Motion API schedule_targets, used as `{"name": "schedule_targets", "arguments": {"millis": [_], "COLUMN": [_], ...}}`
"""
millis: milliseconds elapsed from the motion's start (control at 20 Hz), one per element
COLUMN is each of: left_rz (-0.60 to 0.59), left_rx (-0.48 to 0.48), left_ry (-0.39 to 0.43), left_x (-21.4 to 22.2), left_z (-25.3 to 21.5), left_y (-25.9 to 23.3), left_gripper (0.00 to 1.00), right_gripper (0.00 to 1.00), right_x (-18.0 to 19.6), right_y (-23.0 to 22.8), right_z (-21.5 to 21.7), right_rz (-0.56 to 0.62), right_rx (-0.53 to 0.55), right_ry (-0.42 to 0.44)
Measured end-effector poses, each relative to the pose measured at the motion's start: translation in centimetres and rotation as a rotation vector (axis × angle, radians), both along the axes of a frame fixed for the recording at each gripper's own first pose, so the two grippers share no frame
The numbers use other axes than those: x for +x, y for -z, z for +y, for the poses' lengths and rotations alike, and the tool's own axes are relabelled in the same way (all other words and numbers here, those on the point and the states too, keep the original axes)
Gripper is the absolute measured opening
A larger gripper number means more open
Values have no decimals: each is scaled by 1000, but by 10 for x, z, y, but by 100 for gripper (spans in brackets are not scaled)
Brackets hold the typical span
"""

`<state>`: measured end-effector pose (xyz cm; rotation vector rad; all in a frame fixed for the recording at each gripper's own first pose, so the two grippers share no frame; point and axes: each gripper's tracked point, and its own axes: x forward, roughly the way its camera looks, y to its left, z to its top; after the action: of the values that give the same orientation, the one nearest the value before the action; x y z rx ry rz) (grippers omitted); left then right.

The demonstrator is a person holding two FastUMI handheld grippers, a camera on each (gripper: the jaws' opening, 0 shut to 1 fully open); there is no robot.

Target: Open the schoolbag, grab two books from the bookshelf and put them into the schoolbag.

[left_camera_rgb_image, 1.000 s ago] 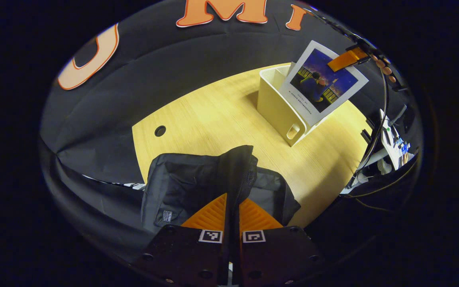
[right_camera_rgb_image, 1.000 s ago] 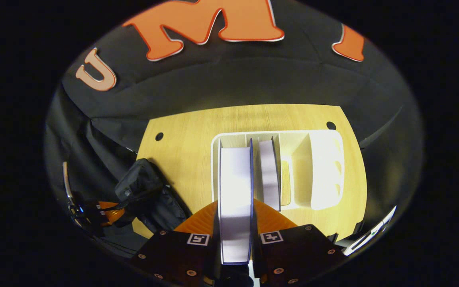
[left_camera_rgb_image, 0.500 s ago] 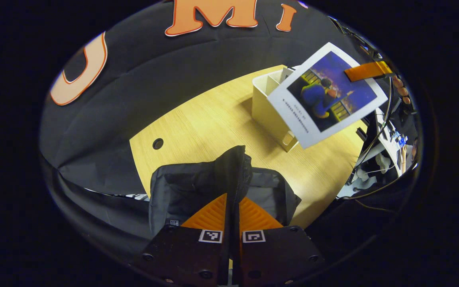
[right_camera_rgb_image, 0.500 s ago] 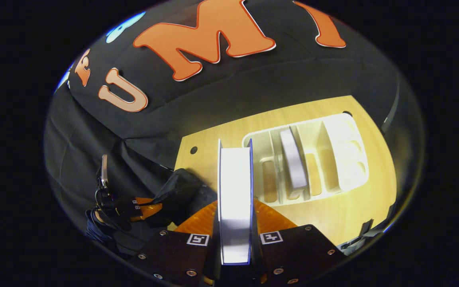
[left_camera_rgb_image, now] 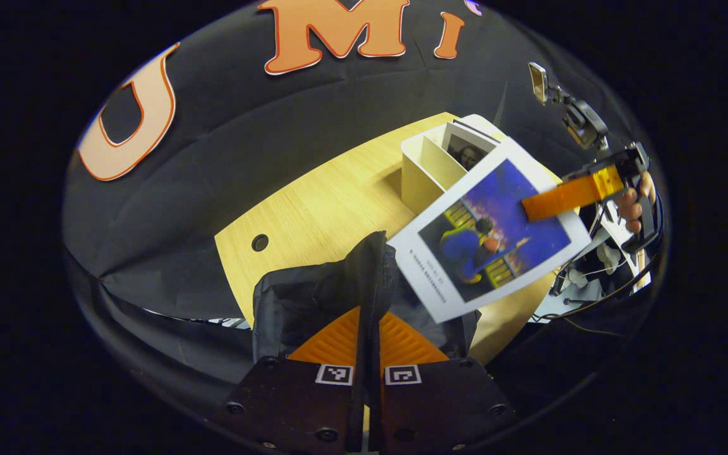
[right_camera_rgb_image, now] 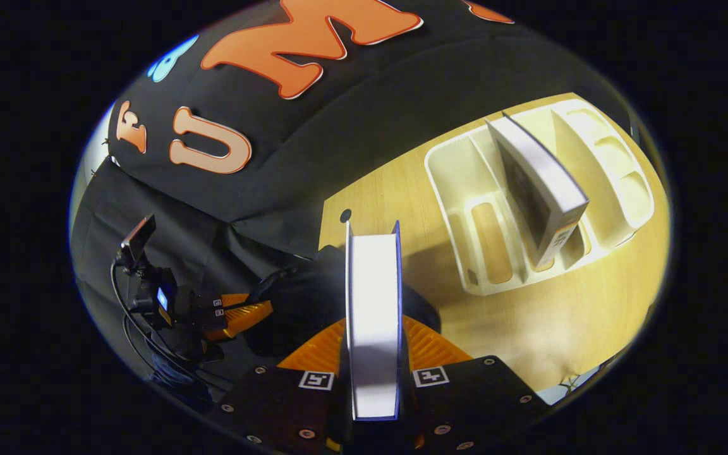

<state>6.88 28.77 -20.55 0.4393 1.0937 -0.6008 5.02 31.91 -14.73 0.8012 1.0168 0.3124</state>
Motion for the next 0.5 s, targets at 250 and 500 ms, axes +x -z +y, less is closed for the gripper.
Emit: {"name": "schedule_targets", "arguments": {"millis": [250, 500], "left_rz": [-19, -39], "left_rx": [-26, -78], "left_ry": [11, 20], "left_x": [5, 9], "left_z": [-17, -40], "left_y": [-6, -12], "left_gripper": [4, 4], "right_gripper": [30, 30], "right_x": [3, 11], "right_y": [33, 59], "right_z": [32, 60], "right_rz": [28, 38], "right_rx": [131, 203], "right_ry": [64, 130]}}
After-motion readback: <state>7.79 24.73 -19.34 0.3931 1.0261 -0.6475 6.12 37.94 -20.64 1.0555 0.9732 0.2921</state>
